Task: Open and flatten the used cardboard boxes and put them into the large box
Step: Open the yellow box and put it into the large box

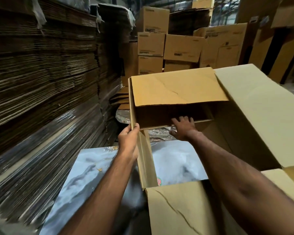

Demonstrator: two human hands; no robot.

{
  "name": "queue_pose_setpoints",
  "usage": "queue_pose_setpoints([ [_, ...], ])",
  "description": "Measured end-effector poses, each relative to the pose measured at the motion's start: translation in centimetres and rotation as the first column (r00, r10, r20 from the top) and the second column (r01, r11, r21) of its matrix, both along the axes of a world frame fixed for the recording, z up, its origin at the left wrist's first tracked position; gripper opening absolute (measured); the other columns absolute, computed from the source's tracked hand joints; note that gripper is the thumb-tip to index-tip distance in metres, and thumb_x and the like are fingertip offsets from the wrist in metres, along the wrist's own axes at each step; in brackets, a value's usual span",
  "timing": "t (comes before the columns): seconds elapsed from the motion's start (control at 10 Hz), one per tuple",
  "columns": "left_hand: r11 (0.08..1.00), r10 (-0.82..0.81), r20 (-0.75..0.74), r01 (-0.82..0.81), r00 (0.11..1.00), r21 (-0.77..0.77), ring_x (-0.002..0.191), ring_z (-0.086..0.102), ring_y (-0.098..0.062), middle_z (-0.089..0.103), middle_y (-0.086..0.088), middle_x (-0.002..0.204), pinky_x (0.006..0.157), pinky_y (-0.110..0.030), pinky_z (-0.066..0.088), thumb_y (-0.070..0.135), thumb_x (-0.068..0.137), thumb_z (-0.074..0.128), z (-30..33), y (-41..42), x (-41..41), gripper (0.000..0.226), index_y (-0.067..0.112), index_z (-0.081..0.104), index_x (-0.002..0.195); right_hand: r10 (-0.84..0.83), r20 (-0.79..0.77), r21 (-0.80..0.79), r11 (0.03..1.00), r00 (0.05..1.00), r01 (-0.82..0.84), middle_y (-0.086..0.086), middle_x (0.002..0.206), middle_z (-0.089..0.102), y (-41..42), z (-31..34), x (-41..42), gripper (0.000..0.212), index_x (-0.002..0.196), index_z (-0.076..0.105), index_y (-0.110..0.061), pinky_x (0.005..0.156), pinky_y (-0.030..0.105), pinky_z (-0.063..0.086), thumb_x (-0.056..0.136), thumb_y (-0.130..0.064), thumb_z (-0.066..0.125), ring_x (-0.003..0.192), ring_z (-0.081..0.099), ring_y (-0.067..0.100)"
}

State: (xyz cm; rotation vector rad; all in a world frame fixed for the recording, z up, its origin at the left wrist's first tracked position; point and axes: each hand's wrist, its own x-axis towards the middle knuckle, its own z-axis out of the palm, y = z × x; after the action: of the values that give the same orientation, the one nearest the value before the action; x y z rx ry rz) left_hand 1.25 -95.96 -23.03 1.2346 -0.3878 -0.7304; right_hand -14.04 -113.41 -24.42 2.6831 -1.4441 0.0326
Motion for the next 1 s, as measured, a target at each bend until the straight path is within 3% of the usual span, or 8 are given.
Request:
queue_pose_setpoints([
  [0.1, 0.999, -0.034, 0.017, 0.035, 0.999, -0.014, 0.102, 0.068, -0.033, 0.072, -0.019, 0.109, 0.095, -0.057, 0.052, 0.02, 0.094, 0.066, 0.3, 0.2, -0.4, 0.017, 0.014, 0.072, 0.109, -0.037, 0.045, -0.046, 0.998, 0.998, 0.039, 0.016, 0.14, 0.051, 0.2, -0.3, 0.7, 0.059, 0.138, 0.05, -0.016, 0.106, 0.048, 0.032, 0.099, -0.059, 0.038, 0.129, 0.046, 0.034],
  [0.4, 0.998, 0.049, -0.002, -0.049, 0.999, 0.038, 0.089, 0.06, -0.024, 0.07, -0.011, 0.1, 0.083, -0.04, 0.05, 0.023, 0.094, 0.067, -0.3, -1.9, -0.8, 0.015, 0.015, 0.072, 0.106, -0.055, 0.025, 0.238, 0.97, 0.998, 0.048, 0.004, 0.166, 0.01, -1.7, 1.3, 3.1, 0.071, 0.158, 0.017, -0.023, 0.122, 0.05, 0.011, 0.1, -0.056, 0.04, 0.152, 0.011, 0.03],
  [0.5, 0.986, 0.168, -0.07, -0.167, 0.983, 0.026, 0.084, 0.056, -0.025, 0.064, -0.008, 0.085, 0.078, -0.042, 0.049, 0.022, 0.093, 0.068, -0.8, -3.0, 0.6, 0.01, 0.012, 0.068, 0.093, -0.54, 0.549, 0.818, 0.504, 0.637, -0.278, 0.002, 0.144, 0.052, 0.8, 2.7, 4.2, 0.044, 0.139, 0.053, -0.012, 0.115, 0.037, 0.034, 0.101, -0.033, 0.043, 0.137, 0.045, 0.023],
  [0.6, 0.963, 0.267, -0.116, -0.26, 0.957, 0.068, 0.088, 0.06, -0.025, 0.066, -0.01, 0.104, 0.079, -0.035, 0.048, 0.014, 0.095, 0.061, -0.4, -3.9, 1.7, 0.027, 0.009, 0.064, 0.121, -0.81, 0.557, 0.666, 0.303, 0.184, -0.681, -0.001, 0.122, 0.067, 1.8, 2.4, 5.2, 0.036, 0.134, 0.056, -0.013, 0.097, 0.029, 0.049, 0.101, -0.019, 0.042, 0.117, 0.06, 0.011],
  [0.7, 0.955, 0.289, -0.155, -0.273, 0.945, 0.114, 0.106, 0.06, -0.028, 0.058, -0.012, 0.128, 0.081, -0.033, 0.047, 0.007, 0.1, 0.046, 0.1, -4.3, 2.4, 0.042, 0.006, 0.045, 0.142, -0.092, 0.707, 0.434, 0.839, 0.701, -0.327, 0.006, 0.121, 0.069, 2.2, 2.9, 4.2, 0.037, 0.138, 0.048, 0.003, 0.098, 0.033, 0.05, 0.101, -0.002, 0.047, 0.116, 0.062, 0.018],
  [0.8, 0.922, 0.381, -0.158, -0.362, 0.911, 0.139, 0.122, 0.055, -0.034, 0.05, -0.015, 0.143, 0.096, -0.037, 0.049, 0.0, 0.095, 0.042, 0.3, -4.2, 2.4, 0.055, 0.014, 0.039, 0.148, -0.007, 0.76, 0.411, 0.78, 0.65, -0.472, 0.011, 0.13, 0.059, 2.2, 3.7, 5.2, 0.037, 0.133, 0.055, 0.0, 0.106, 0.037, 0.044, 0.097, 0.0, 0.054, 0.123, 0.055, 0.024],
  [0.9, 0.886, 0.431, -0.139, -0.39, 0.891, 0.25, 0.134, 0.043, -0.037, 0.034, -0.017, 0.155, 0.109, -0.038, 0.036, 0.001, 0.091, 0.044, 0.4, -3.7, 2.0, 0.071, 0.027, 0.026, 0.155, -0.32, 0.789, 0.568, 0.706, 0.524, -0.424, 0.015, 0.116, 0.066, 4.0, 4.2, 5.6, 0.025, 0.116, 0.063, -0.005, 0.094, 0.04, 0.055, 0.099, -0.003, 0.045, 0.11, 0.063, 0.03],
  [1.0, 0.904, 0.397, -0.205, -0.342, 0.895, 0.256, 0.141, 0.035, -0.036, 0.022, -0.017, 0.16, 0.112, -0.039, 0.03, 0.004, 0.095, 0.042, -0.2, -3.0, 1.1, 0.074, 0.03, 0.013, 0.158, -0.675, 0.718, 0.618, 0.508, 0.167, -0.6, 0.018, 0.11, 0.067, 5.6, 4.3, 5.6, 0.03, 0.113, 0.06, -0.002, 0.091, 0.045, 0.056, 0.098, -0.006, 0.035, 0.105, 0.065, 0.03],
])
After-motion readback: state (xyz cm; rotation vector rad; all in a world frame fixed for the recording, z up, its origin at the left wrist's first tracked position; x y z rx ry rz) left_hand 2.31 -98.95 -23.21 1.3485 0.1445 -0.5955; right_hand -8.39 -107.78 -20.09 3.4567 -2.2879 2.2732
